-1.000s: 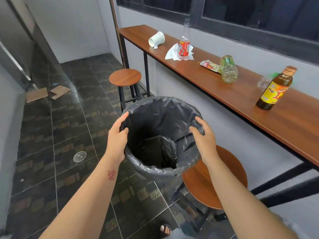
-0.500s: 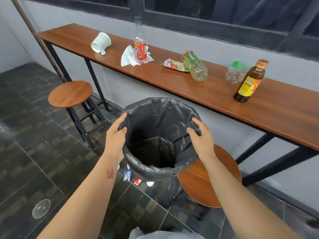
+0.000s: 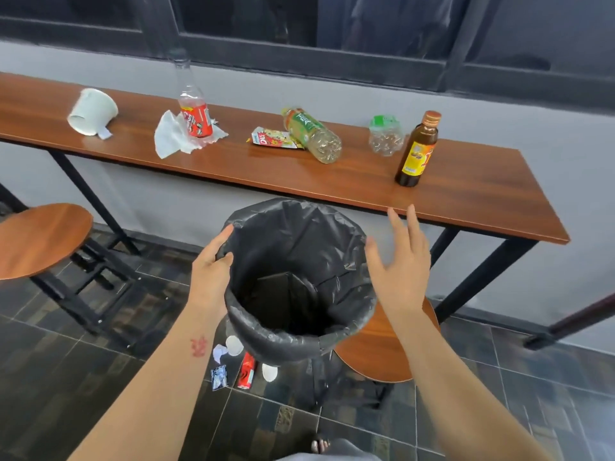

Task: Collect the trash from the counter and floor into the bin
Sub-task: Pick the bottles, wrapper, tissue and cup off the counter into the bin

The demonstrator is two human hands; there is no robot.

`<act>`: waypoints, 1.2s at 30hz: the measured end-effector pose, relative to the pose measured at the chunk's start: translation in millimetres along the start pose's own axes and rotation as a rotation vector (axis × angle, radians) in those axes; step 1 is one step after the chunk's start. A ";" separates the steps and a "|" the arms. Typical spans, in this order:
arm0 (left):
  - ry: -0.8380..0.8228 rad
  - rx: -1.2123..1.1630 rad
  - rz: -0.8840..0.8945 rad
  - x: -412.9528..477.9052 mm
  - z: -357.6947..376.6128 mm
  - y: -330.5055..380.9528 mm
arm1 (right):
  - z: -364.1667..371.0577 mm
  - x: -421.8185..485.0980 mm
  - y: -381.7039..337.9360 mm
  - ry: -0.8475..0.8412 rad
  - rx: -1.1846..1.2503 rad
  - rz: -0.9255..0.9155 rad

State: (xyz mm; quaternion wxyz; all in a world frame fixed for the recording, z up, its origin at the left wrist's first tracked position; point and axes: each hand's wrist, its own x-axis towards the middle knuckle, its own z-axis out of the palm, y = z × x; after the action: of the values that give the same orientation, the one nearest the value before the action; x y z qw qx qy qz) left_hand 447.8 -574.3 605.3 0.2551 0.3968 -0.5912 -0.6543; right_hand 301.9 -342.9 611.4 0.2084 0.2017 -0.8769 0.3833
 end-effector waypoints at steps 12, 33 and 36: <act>0.012 -0.083 -0.077 3.5 11.7 14.9 | 21.6 143.0 10.6 -0.004 0.090 0.256; 0.069 -0.026 -0.052 -9.1 4.1 10.8 | 19.2 77.6 -15.7 -0.039 0.386 0.064; 0.076 0.013 -0.034 -10.6 1.0 11.0 | 24.4 37.4 -25.8 -0.324 0.280 -0.134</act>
State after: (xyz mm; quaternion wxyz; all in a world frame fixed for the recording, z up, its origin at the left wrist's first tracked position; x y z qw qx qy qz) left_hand 451.4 -567.1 618.3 0.2638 0.4330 -0.5783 -0.6391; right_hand 278.8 -384.8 630.9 0.0598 0.3453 -0.8219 0.4491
